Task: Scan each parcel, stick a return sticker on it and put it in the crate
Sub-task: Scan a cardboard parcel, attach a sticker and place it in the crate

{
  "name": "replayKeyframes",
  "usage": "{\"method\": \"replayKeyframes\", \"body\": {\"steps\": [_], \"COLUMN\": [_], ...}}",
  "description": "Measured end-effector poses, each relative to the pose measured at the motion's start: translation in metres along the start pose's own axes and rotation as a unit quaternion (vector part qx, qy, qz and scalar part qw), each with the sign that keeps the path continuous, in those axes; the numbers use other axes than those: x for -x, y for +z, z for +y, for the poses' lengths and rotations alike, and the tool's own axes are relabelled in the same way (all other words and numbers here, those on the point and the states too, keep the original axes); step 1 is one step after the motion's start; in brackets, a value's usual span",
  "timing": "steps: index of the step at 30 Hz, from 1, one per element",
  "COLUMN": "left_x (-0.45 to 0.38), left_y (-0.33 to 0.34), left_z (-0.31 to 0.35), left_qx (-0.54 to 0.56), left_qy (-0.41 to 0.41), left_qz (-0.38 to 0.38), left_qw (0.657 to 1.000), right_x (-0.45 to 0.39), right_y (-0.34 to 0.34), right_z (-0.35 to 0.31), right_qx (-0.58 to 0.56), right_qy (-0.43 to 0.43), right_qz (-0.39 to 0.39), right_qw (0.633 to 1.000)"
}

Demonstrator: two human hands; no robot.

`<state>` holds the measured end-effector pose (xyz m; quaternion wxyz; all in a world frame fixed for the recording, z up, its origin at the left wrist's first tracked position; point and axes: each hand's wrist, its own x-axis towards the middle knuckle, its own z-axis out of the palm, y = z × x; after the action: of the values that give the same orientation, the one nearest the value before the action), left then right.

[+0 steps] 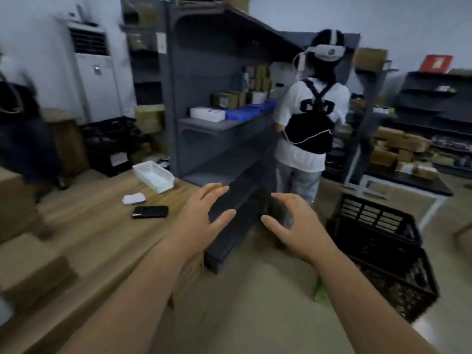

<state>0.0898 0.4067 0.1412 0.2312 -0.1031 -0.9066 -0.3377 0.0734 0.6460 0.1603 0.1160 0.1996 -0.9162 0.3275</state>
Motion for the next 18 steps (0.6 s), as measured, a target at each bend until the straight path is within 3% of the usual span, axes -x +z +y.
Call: {"method": "replayKeyframes", "body": {"steps": [9,18], "left_x": [0.025,-0.001], "left_y": [-0.075,-0.063], "left_z": [-0.119,-0.191], "left_qx": [-0.076,-0.096], "left_qy": [-0.195,-0.333], "left_qz": [0.076,0.128], "left_qw": [0.975,0.929], "right_x": [-0.125,-0.229], "right_y": [0.133,0.237], "right_z": [-0.056,-0.059], "right_qx": [-0.062,-0.124], "right_qy": [-0.125,-0.203], "right_qz": [-0.141,-0.260], "right_qw": [0.980,0.936]}}
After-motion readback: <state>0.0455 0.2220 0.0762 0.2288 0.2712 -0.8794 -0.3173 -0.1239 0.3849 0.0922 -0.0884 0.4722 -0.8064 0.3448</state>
